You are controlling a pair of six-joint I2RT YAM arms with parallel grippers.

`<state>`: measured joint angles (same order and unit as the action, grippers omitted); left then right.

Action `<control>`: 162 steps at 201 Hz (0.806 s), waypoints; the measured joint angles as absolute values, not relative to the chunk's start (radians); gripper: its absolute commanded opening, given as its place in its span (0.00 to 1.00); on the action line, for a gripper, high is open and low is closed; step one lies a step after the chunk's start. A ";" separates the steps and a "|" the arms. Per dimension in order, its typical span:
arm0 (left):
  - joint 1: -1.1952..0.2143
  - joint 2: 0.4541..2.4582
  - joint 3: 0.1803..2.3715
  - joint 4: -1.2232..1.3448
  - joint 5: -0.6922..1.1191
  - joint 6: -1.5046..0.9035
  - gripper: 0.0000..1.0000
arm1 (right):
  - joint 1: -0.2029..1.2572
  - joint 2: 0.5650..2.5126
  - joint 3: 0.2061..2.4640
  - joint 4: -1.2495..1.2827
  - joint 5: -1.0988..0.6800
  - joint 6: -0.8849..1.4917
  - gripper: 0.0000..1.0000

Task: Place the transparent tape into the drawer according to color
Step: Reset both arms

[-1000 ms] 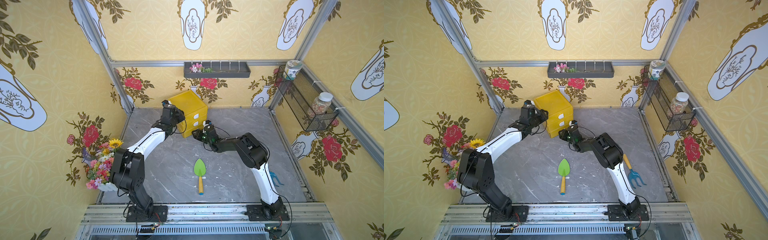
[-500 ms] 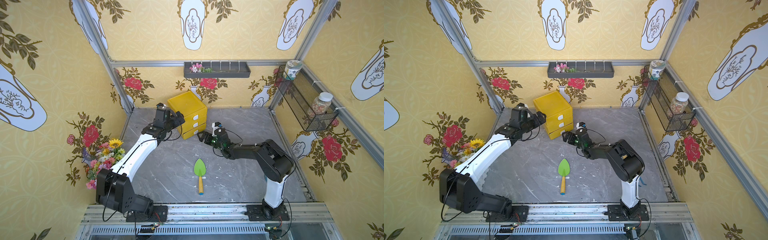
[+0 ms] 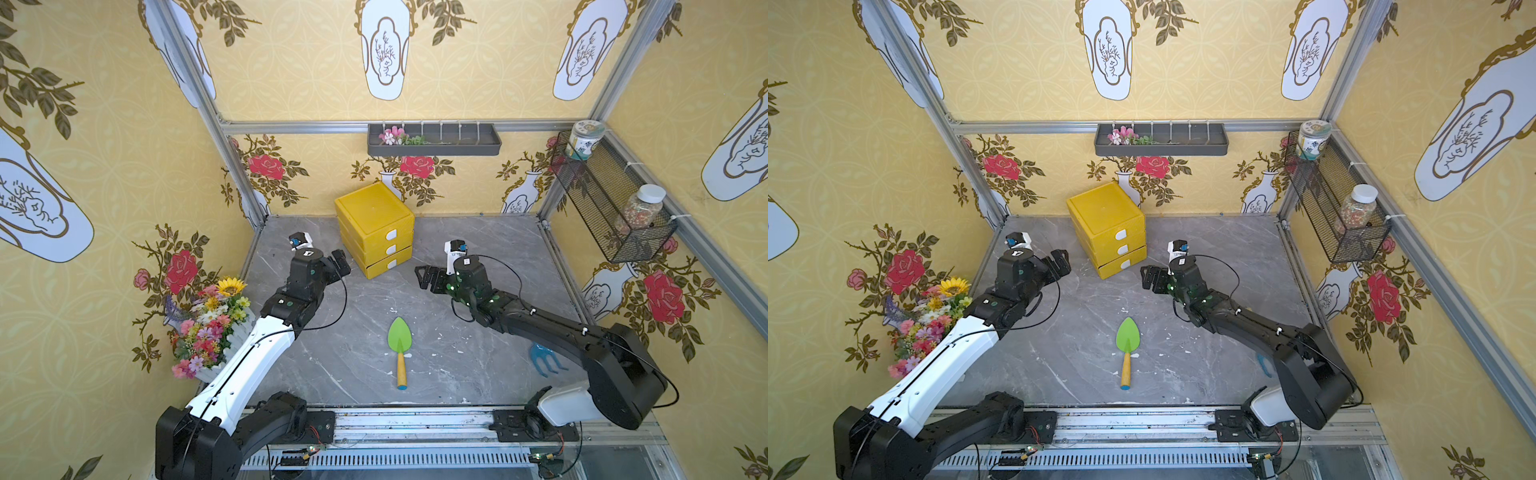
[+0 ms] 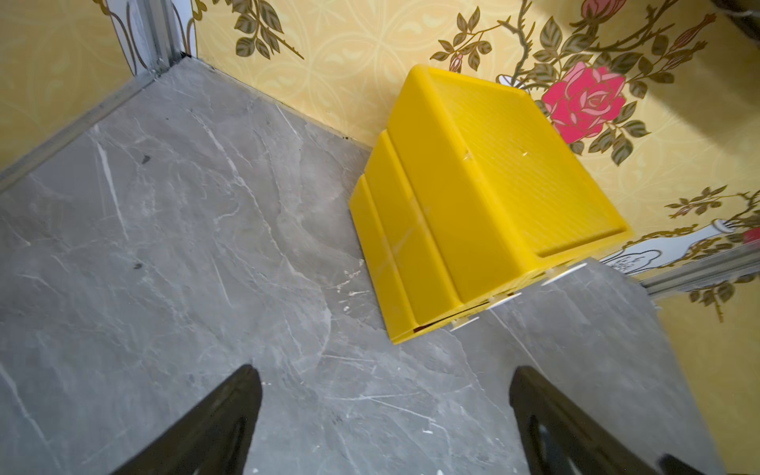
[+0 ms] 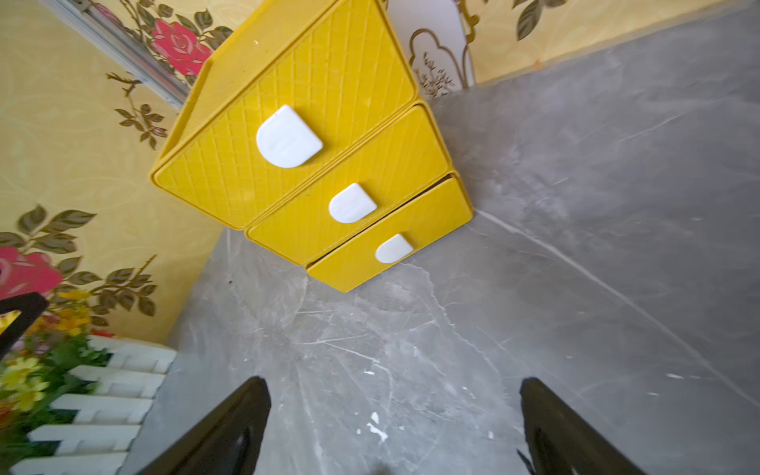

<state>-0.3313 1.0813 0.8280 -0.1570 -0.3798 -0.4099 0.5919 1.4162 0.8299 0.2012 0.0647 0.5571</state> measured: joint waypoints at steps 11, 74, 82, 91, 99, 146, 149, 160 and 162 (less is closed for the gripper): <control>-0.322 1.077 0.781 -0.110 -0.400 -0.380 1.00 | 0.589 1.407 0.836 0.163 0.109 0.532 0.97; -0.191 1.187 0.535 0.288 -0.509 -0.189 1.00 | 0.575 1.370 0.830 0.055 0.294 0.417 0.97; -0.160 1.220 0.523 0.322 -0.521 -0.168 1.00 | 0.571 1.368 0.827 0.054 0.302 0.415 0.97; -0.133 1.250 0.516 0.356 -0.525 -0.154 1.00 | 0.568 1.368 0.825 0.054 0.312 0.413 0.97; -0.110 1.273 0.508 0.388 -0.525 -0.148 1.00 | 0.563 1.368 0.823 0.053 0.318 0.410 0.97; -0.081 1.396 0.495 0.495 -0.516 -0.078 0.98 | 0.540 1.367 0.796 0.060 0.324 0.407 0.97; -0.080 1.399 0.493 0.501 -0.515 -0.077 0.98 | 0.538 1.367 0.794 0.060 0.323 0.407 0.97; -0.078 1.404 0.467 0.537 -0.498 -0.065 0.98 | 0.533 1.367 0.786 0.065 0.319 0.407 0.97; -0.078 1.404 0.462 0.543 -0.497 -0.061 0.98 | 0.532 1.367 0.784 0.067 0.318 0.407 0.97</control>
